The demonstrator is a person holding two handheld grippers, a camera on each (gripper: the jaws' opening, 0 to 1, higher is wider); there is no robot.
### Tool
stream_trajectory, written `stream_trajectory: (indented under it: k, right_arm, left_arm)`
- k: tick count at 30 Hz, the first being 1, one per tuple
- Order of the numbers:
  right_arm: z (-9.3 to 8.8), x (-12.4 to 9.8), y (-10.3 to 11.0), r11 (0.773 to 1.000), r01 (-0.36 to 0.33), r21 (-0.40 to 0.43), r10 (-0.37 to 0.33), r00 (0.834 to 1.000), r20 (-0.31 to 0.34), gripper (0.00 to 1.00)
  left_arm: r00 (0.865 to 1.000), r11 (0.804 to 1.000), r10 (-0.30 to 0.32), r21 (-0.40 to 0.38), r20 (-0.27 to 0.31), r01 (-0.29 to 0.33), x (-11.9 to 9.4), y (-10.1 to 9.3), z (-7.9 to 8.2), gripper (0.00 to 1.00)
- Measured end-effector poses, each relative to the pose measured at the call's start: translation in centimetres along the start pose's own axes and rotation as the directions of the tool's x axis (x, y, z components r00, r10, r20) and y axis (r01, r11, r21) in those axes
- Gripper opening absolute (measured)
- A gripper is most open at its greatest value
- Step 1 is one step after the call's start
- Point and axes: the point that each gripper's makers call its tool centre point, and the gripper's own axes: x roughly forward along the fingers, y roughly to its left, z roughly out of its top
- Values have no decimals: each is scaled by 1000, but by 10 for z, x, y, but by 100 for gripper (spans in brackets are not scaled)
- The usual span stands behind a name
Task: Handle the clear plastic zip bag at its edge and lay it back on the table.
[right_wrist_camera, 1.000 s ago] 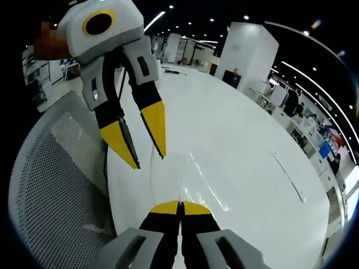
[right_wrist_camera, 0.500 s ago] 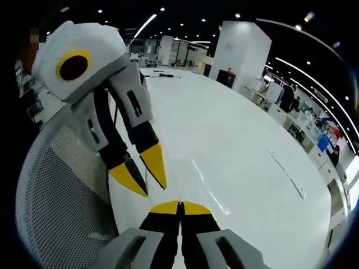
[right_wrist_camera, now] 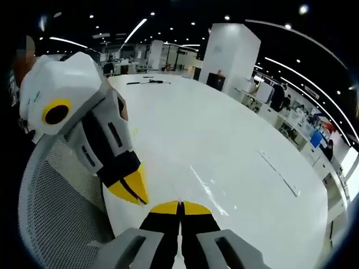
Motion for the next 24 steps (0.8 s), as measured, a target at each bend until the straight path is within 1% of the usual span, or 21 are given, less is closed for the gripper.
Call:
stream_trajectory:
  k: [1,4,7,13,18,24]
  right_arm:
    - [0,0,-1,1000,3,0,-3,1000,2,0]
    - [6,-3,-5,1000,21,1,-21,1000,11,0]
    - [10,-5,-11,999,44,7,-44,999,19,0]
    - [19,-11,-20,997,79,12,-79,996,47,0]
    - [23,-15,-32,994,104,30,-106,992,68,0]
    - [26,-18,-33,993,118,23,-119,990,76,0]
  left_arm:
    - [1000,1000,-8,-2,-6,8,0,-2,-1,0]
    - [999,998,-22,59,-43,25,1,-9,-6,0]
    - [998,997,-29,70,-51,32,2,-13,-8,0]
    - [998,998,-27,57,-48,30,1,-13,-8,0]
    - [999,999,-27,44,-42,29,0,-12,-6,0]
    - [998,998,-40,37,-45,42,1,-14,-5,0]
